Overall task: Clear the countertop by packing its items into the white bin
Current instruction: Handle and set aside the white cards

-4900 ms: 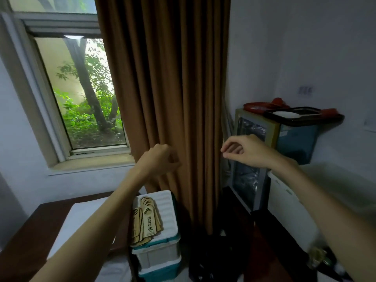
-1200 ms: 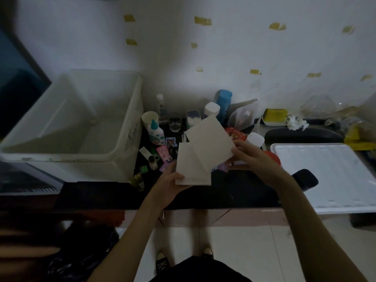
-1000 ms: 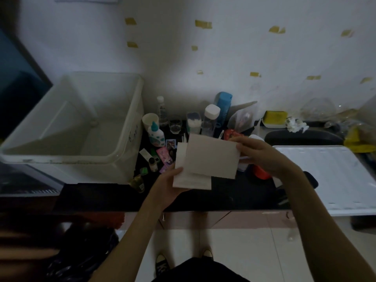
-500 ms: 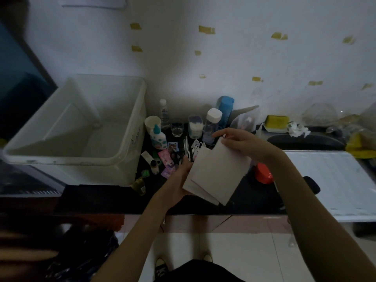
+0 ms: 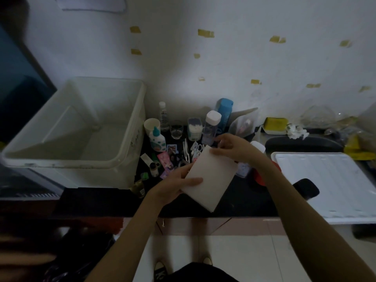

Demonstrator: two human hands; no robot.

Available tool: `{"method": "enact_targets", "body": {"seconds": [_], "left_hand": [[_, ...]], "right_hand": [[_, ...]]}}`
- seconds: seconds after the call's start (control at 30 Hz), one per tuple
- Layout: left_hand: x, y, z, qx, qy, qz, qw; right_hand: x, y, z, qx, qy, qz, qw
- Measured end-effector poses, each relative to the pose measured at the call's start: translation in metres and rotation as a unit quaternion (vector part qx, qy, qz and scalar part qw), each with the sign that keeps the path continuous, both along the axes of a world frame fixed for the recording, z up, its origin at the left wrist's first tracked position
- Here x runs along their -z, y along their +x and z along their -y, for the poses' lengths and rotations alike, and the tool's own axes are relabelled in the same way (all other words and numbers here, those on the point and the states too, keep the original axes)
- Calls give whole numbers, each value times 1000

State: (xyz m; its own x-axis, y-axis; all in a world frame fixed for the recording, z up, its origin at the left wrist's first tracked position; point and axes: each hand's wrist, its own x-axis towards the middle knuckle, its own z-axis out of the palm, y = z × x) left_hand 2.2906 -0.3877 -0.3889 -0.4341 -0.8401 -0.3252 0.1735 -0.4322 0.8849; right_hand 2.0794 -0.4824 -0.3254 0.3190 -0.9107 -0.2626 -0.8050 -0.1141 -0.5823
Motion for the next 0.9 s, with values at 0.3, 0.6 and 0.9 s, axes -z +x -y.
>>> {"method": "enact_targets", "body": {"seconds": [0.3,0.6,0.9], "left_hand": [[-24,20,19,-94,-13,-21,995],[-47,-2,24,-119,-208,164,957],[-58,9,21,-109,-212,117,964]], "right_hand": [[17,-14,-15,206,215,238,925],[37,11,-31,303,391,464,735],[41,19,-33,301,382,477,732]]}}
